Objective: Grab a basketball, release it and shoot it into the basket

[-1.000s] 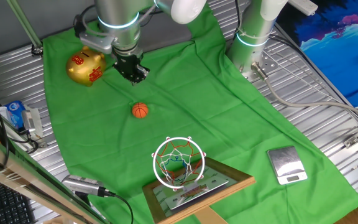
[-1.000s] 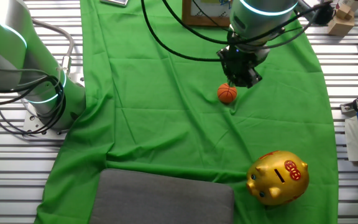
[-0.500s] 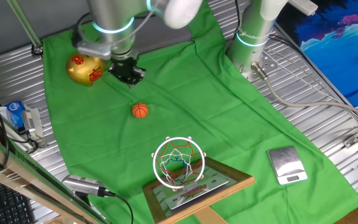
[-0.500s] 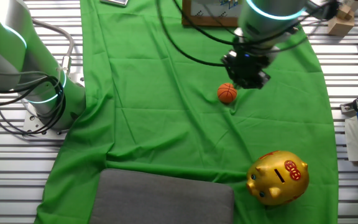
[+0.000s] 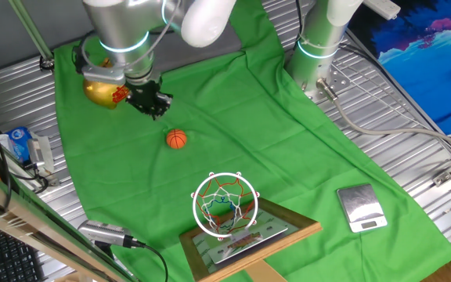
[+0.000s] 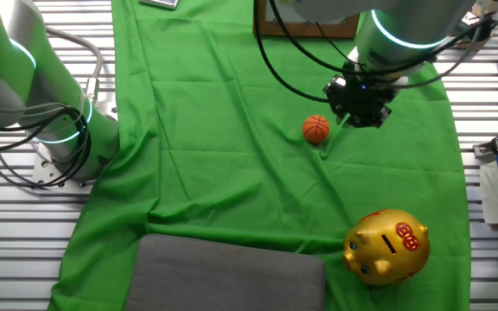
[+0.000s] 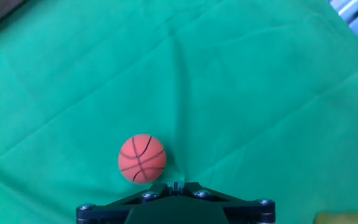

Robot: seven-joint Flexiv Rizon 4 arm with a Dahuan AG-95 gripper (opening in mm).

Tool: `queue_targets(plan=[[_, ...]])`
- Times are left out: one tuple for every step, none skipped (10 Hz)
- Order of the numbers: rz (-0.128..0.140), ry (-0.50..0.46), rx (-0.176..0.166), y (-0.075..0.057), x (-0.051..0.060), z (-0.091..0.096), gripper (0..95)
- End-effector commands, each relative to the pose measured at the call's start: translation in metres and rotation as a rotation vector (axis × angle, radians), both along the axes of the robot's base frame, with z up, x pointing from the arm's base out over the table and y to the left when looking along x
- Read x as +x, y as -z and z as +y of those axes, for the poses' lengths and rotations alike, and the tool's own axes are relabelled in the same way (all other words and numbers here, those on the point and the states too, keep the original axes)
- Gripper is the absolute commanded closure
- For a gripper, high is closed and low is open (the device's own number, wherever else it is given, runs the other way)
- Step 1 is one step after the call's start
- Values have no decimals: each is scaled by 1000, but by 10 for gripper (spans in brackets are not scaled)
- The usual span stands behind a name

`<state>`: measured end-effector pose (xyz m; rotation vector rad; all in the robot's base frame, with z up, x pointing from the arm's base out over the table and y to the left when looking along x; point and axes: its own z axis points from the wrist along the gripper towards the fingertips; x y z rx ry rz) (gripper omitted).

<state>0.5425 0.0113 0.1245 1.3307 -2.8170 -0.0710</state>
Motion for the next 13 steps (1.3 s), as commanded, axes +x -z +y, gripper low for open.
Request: queue_targets(plan=[[18,-12,11,3,0,6,380],[24,-24,19,5,0,10,190],[25,-35,28,9,0,10,0],[30,-31,46,12,0,11,0],[30,-41,44,14,0,11,0],[30,-45,43,17,0,11,0],[32,-45,38,19,0,11,0],[33,-48,35,20,-1,11,0],[34,-54,31,21,-1,11,0],[35,-59,27,21,-1,12,0],[36,-63,26,21,-1,13,0],[37,-60,11,23,-6,17,0],[37,-49,9,24,-10,19,0]])
